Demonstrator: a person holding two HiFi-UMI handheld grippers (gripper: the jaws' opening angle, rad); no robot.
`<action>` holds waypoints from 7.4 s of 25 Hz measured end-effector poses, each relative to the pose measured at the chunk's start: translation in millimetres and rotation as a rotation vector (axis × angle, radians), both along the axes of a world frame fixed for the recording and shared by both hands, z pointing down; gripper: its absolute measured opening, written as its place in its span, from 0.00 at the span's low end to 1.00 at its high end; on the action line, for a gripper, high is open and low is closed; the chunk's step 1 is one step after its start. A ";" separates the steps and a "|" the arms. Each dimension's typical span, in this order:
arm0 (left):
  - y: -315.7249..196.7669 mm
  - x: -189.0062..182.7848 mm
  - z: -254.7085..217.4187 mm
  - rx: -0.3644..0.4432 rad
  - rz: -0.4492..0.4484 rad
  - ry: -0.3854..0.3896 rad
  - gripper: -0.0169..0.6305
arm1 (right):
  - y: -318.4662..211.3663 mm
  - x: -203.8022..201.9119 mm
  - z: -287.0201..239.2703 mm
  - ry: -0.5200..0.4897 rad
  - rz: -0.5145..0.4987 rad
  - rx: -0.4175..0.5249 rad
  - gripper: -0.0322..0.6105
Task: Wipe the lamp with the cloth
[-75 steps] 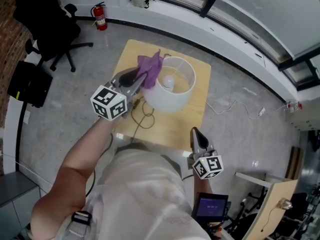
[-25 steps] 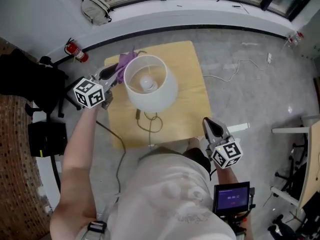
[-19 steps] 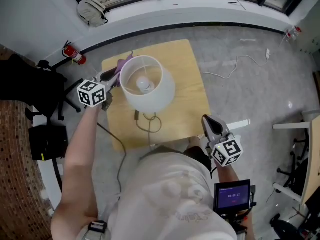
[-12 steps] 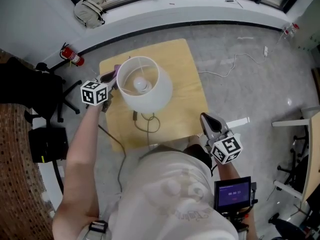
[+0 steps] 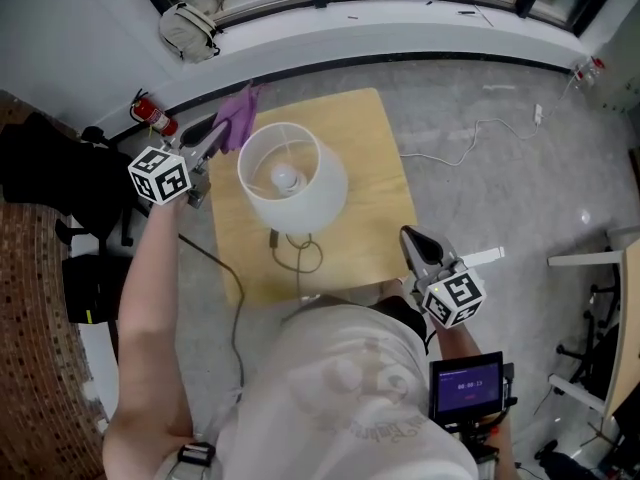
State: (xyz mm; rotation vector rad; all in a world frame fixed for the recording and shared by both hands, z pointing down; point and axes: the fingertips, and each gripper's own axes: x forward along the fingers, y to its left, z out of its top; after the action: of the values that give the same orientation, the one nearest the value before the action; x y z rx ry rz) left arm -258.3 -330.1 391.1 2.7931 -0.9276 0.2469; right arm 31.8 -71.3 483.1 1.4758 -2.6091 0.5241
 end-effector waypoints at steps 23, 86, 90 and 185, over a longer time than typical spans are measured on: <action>-15.0 73.8 94.8 -0.163 0.389 -0.323 0.17 | -12.0 36.9 13.2 0.011 0.068 -0.058 0.07; -0.1 155.8 -42.6 0.140 0.754 -0.719 0.17 | -11.1 61.2 11.5 -0.040 0.111 -0.014 0.07; 19.0 166.8 -46.5 0.133 0.809 -0.819 0.17 | -19.5 63.8 14.0 -0.066 0.078 -0.003 0.07; 159.5 214.3 3.7 0.041 -0.304 -1.411 0.15 | -93.9 101.7 56.6 -0.227 -0.514 -0.095 0.07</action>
State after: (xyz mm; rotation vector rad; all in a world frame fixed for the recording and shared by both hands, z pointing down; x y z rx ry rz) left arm -44.0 -170.6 394.8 2.1089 -1.4758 2.2486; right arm 133.5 -165.2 539.7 0.7023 -2.9265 0.7671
